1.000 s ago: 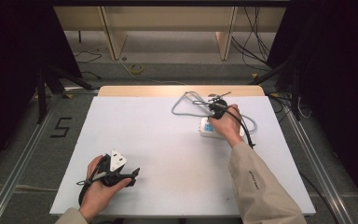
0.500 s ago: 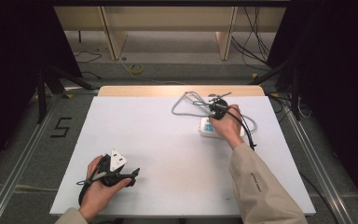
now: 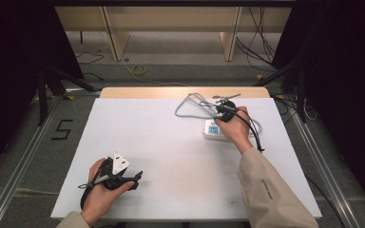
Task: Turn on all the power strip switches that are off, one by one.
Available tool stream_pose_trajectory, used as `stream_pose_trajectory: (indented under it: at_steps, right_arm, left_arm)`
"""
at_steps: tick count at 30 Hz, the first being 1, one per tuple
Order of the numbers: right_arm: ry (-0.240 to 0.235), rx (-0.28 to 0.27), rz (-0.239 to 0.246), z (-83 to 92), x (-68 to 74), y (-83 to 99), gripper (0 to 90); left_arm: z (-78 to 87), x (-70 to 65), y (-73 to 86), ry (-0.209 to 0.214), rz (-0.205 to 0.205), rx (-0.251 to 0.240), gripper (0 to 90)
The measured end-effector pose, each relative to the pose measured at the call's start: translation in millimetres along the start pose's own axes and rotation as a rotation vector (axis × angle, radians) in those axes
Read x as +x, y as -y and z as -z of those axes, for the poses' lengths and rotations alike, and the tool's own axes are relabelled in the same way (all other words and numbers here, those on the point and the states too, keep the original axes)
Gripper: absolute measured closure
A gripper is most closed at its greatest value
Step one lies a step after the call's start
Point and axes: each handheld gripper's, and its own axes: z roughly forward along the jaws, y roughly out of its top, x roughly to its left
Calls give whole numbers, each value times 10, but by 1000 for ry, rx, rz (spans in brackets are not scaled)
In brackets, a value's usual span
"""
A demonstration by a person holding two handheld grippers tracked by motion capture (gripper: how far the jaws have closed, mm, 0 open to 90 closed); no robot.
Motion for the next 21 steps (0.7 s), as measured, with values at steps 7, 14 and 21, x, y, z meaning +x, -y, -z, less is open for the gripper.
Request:
stream_pose_trajectory:
  at_steps: [7, 14, 21]
  right_arm:
    - [-16, -4, 9, 66, 9, 76, 887]
    - [-33, -4, 17, 128, 36, 169, 854]
    - [-51, -20, 20, 236, 36, 324, 803]
  left_arm:
    - [-3, -2, 1, -1, 4, -1, 198]
    - [-2, -2, 2, 0, 3, 3, 199]
    - [-9, -5, 4, 2, 3, 5, 199]
